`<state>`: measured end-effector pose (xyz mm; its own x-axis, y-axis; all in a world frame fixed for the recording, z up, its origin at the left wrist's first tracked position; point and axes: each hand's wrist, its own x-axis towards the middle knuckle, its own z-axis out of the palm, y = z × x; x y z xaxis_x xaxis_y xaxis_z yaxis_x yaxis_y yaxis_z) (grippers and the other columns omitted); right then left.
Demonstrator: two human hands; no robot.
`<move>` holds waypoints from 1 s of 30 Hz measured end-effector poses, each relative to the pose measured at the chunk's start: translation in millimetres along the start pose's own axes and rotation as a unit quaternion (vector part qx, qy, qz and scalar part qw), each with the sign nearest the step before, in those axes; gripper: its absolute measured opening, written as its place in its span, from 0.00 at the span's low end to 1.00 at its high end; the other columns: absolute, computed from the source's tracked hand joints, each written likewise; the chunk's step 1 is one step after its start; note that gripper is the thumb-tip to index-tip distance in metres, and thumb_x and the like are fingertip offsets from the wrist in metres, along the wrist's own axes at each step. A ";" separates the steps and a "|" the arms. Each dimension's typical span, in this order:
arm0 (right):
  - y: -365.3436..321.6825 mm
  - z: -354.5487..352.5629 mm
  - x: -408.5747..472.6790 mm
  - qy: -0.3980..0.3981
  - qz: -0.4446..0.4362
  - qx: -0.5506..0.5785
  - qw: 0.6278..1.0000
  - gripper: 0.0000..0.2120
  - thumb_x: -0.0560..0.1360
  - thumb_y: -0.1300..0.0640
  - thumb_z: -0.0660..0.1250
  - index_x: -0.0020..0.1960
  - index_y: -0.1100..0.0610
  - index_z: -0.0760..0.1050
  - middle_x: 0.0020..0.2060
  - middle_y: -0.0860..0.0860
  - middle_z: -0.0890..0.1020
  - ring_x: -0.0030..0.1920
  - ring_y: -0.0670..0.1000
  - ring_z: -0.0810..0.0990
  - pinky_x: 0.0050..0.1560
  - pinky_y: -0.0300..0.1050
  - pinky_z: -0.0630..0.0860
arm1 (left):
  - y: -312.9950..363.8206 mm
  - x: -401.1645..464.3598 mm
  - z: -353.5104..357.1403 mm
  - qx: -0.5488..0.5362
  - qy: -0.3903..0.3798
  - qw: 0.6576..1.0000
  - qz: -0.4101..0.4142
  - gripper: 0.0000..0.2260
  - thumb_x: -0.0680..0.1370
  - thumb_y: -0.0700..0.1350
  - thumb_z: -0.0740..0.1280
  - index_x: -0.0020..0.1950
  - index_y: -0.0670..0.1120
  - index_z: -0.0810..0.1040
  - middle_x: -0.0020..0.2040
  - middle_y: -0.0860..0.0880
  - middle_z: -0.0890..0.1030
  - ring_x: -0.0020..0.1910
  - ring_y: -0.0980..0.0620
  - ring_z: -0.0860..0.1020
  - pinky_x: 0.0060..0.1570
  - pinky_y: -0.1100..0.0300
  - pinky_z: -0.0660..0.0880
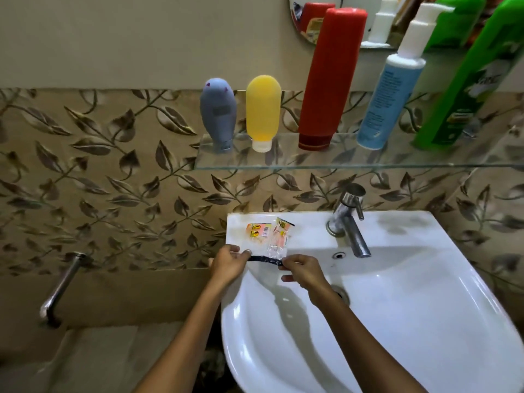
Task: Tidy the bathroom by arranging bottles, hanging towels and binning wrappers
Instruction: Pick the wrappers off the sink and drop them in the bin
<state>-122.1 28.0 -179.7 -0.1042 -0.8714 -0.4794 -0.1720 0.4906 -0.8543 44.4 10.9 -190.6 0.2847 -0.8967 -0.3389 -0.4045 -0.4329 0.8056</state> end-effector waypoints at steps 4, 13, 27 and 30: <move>-1.8 -4.8 -23.3 -0.019 -0.014 0.013 1.000 0.04 0.79 0.62 0.62 0.51 0.61 0.75 0.47 0.59 0.81 0.23 0.42 0.78 0.20 0.26 0.66 | -4.5 -12.7 0.6 -0.011 -0.024 0.999 -0.020 0.11 0.76 0.51 0.64 0.45 0.44 0.79 0.47 0.44 0.79 0.64 0.41 0.67 0.57 0.57 0.64; 12.3 -5.8 -86.9 -0.050 -0.031 0.001 0.998 0.07 0.80 0.59 0.61 0.55 0.59 0.75 0.48 0.55 0.80 0.34 0.47 0.78 0.22 0.24 0.64 | -36.9 -62.4 -12.6 -0.050 -0.065 0.995 -0.059 0.18 0.72 0.55 0.68 0.39 0.39 0.80 0.51 0.36 0.81 0.57 0.37 0.76 0.65 0.47 0.68; 103.2 54.1 -169.9 -0.054 -0.052 0.001 0.997 0.10 0.78 0.59 0.64 0.55 0.64 0.76 0.44 0.56 0.81 0.36 0.48 0.81 0.35 0.36 0.73 | -132.9 -172.2 -66.6 -0.166 0.028 0.986 -0.002 0.10 0.78 0.39 0.64 0.36 0.43 0.73 0.32 0.48 0.72 0.30 0.56 0.67 0.23 0.74 0.62; 120.8 73.8 -182.4 -0.068 -0.059 -0.001 0.996 0.06 0.78 0.60 0.64 0.50 0.62 0.76 0.37 0.51 0.80 0.34 0.47 0.80 0.35 0.34 0.74 | -158.3 -187.9 -80.5 -0.165 0.040 0.985 -0.008 0.11 0.78 0.39 0.64 0.35 0.45 0.73 0.32 0.49 0.73 0.31 0.56 0.67 0.24 0.74 0.63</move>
<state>-51.5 245.7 -210.3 0.0499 -0.9160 -0.3980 -0.1766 0.3841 -0.9063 124.9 255.3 -215.4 0.3622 -0.8743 -0.3232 -0.0989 -0.3808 0.9194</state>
